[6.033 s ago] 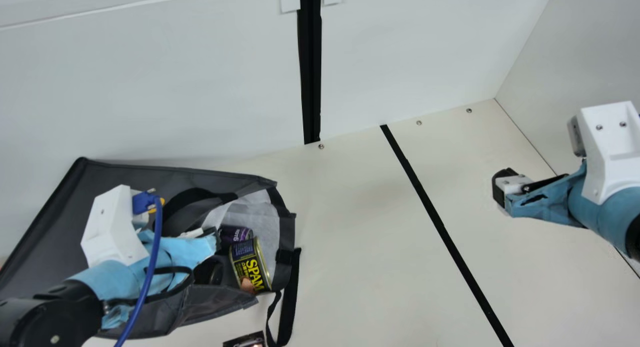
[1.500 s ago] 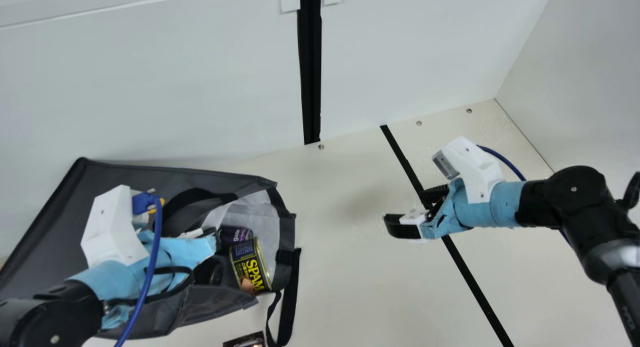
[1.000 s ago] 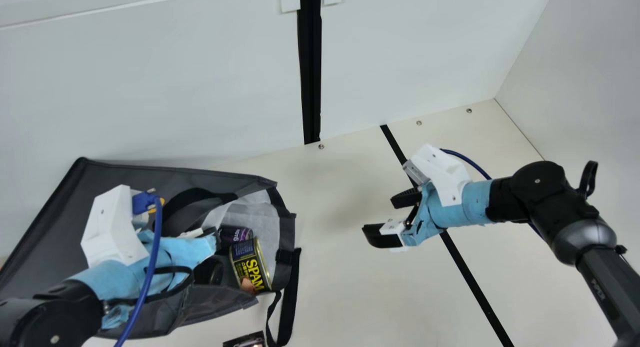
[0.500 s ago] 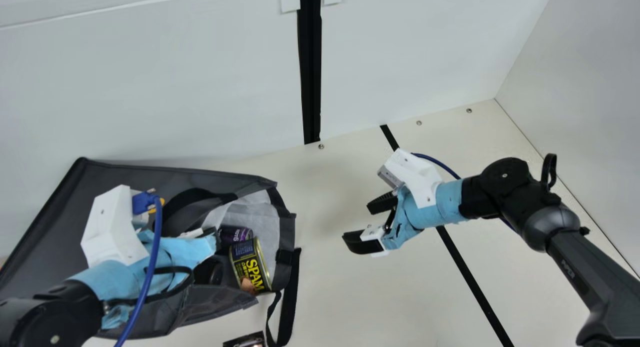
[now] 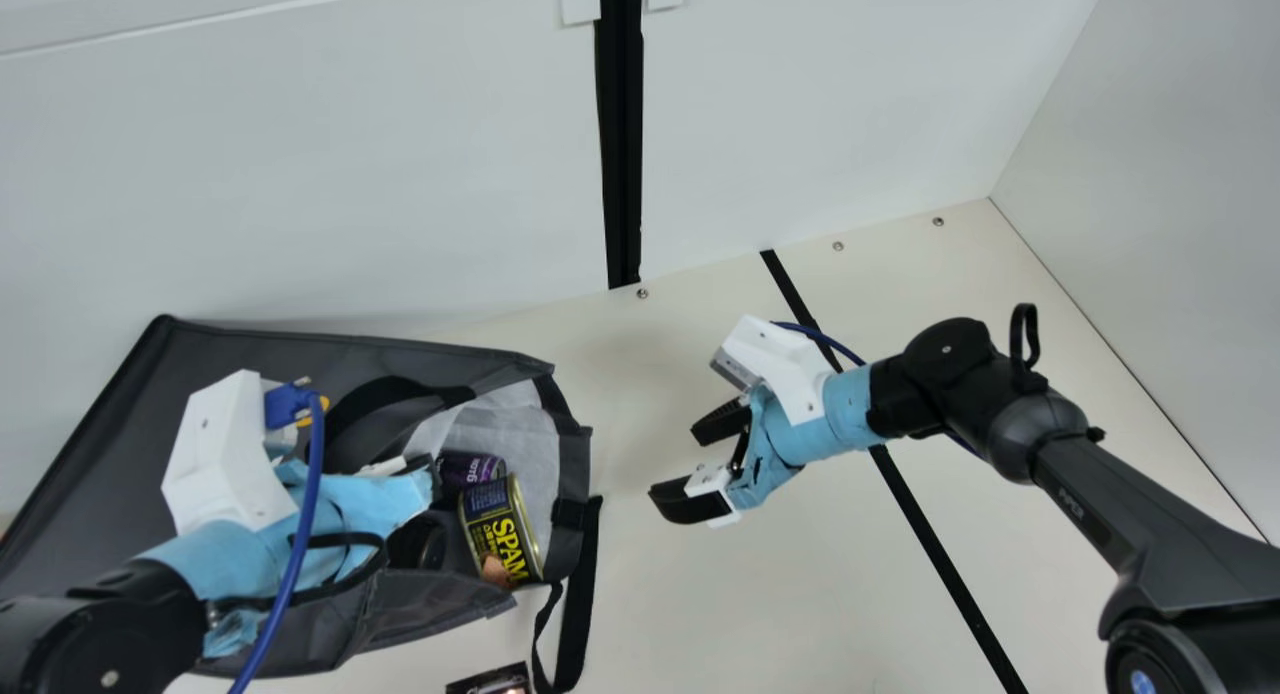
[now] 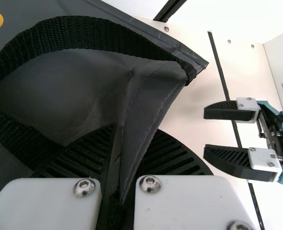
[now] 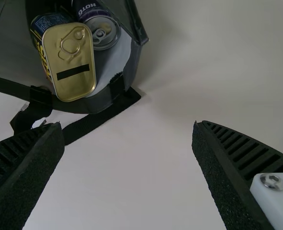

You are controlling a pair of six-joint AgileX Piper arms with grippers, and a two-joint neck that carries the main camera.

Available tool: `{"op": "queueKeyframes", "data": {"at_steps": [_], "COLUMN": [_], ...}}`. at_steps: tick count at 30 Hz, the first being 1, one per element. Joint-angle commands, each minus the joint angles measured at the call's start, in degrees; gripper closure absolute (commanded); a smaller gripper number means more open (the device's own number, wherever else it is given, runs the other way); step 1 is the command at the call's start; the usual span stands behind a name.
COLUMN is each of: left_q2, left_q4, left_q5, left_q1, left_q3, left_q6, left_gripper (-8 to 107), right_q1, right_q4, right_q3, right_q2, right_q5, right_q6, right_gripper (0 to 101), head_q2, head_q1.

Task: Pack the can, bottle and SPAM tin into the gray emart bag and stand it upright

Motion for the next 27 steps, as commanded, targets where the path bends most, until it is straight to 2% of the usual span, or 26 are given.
{"op": "queueKeyframes", "data": {"at_steps": [1,27], "left_q2": [0.00,0.00], "left_q4": [0.00,0.00], "left_q5": [0.00,0.00], "left_q1": [0.00,0.00], "left_q3": [0.00,0.00], "left_q6": [0.00,0.00], "left_gripper": [107,107], "right_q1": [0.75,9.24], "right_q4": [0.28,6.32], "right_q3": [-0.48,-11.49], "right_q2": [0.89,14.85], "right_q5": [-0.08,-0.44], "right_q6": [-0.16,-1.20], "right_gripper": [6,6], "head_q2": [-0.05,-0.05], "head_q1": [-1.30,-1.30]}}
